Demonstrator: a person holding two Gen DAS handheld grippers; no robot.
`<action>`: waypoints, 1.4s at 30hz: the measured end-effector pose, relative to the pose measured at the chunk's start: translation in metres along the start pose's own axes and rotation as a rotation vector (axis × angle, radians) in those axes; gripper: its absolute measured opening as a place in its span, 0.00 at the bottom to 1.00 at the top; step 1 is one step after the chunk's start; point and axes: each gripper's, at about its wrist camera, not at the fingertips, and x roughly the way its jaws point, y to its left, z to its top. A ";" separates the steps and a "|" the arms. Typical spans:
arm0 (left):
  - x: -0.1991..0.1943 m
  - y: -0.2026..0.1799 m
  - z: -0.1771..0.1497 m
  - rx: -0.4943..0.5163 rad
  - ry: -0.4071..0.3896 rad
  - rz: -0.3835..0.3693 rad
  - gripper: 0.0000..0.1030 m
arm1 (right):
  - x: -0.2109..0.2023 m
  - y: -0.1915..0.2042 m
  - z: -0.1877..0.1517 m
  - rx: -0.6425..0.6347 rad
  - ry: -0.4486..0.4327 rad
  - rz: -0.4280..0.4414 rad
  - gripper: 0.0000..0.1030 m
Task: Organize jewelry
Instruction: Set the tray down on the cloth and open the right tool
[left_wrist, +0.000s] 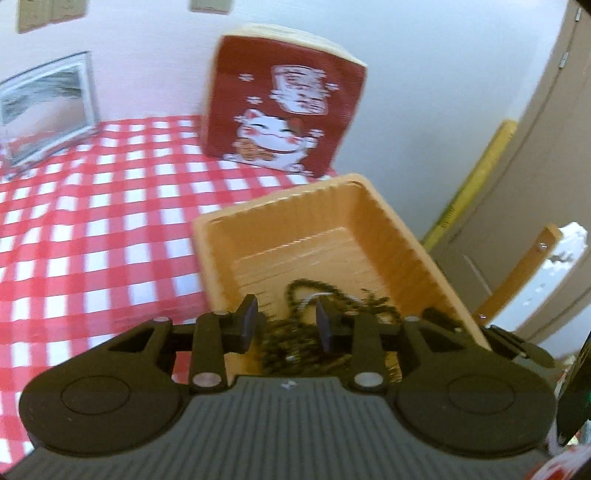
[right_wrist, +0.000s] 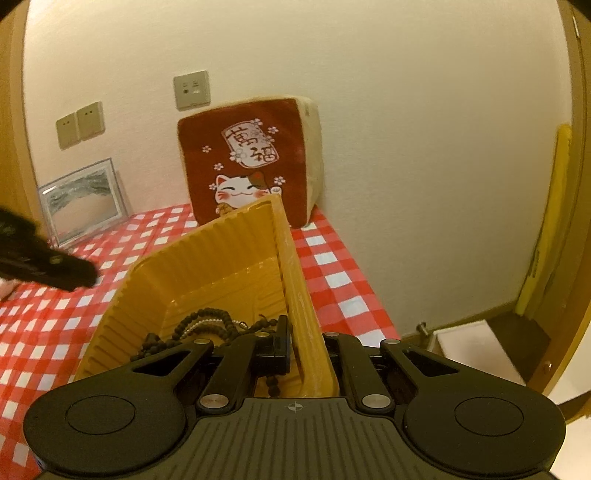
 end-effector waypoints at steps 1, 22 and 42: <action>-0.004 0.003 -0.002 -0.005 -0.001 0.014 0.29 | 0.002 -0.002 -0.001 0.010 0.004 0.003 0.06; -0.050 0.008 -0.052 -0.154 -0.001 0.219 0.41 | 0.021 -0.045 -0.005 0.097 0.105 0.135 0.68; -0.119 -0.030 -0.122 -0.212 0.066 0.364 0.57 | -0.063 -0.005 0.024 -0.075 0.373 0.317 0.70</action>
